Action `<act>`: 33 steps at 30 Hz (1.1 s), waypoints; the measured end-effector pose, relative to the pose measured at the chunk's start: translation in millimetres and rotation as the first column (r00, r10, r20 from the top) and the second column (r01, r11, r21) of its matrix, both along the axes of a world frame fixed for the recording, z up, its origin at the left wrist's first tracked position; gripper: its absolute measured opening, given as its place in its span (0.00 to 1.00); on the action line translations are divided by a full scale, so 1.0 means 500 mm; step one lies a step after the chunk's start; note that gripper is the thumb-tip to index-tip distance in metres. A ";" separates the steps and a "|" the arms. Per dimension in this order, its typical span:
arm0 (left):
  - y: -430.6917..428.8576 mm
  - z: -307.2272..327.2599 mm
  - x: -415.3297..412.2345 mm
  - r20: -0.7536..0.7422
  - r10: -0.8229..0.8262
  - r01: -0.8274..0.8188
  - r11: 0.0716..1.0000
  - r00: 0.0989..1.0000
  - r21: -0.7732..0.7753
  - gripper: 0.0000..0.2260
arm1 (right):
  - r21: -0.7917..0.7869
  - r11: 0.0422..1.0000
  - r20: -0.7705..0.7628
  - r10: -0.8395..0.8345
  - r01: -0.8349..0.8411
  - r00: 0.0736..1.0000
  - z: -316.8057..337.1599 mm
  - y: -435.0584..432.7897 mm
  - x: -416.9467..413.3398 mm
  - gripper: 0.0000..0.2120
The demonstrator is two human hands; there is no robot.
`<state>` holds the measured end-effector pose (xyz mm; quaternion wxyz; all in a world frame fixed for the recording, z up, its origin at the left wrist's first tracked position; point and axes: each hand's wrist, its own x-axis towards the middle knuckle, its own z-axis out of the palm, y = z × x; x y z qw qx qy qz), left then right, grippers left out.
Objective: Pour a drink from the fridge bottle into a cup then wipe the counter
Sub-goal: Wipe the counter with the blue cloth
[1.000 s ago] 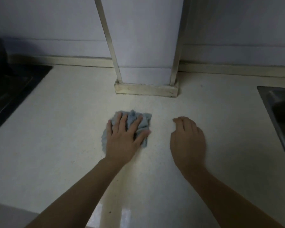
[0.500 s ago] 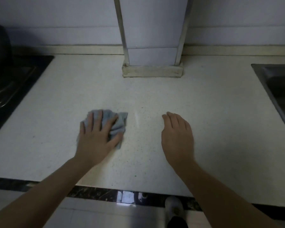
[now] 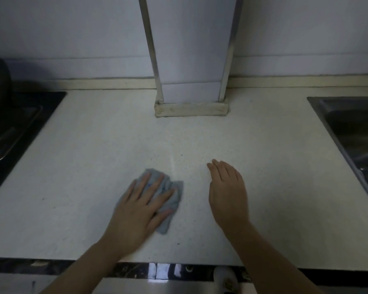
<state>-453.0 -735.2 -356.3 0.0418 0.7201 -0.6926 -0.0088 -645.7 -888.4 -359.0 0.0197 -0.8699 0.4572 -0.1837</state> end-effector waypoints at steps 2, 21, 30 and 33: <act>-0.025 -0.002 0.036 -0.049 0.165 -0.164 0.986 0.985 0.029 0.26 | -0.016 1.000 -0.017 0.004 -0.004 1.000 0.000 -0.001 0.001 0.19; -0.075 -0.005 0.074 -0.085 0.311 -0.312 0.950 0.947 0.000 0.28 | -0.058 0.998 -0.028 -0.001 0.000 1.000 -0.016 -0.004 0.005 0.20; -0.068 -0.003 -0.052 -0.028 -0.093 0.093 0.996 0.995 -0.014 0.24 | -0.022 1.000 -0.012 -0.019 0.018 1.000 -0.016 -0.001 0.003 0.20; -0.017 -0.005 0.029 -0.012 -0.052 0.052 0.998 0.999 -0.036 0.25 | -0.025 0.999 -0.015 -0.033 0.032 0.999 -0.007 0.000 0.006 0.24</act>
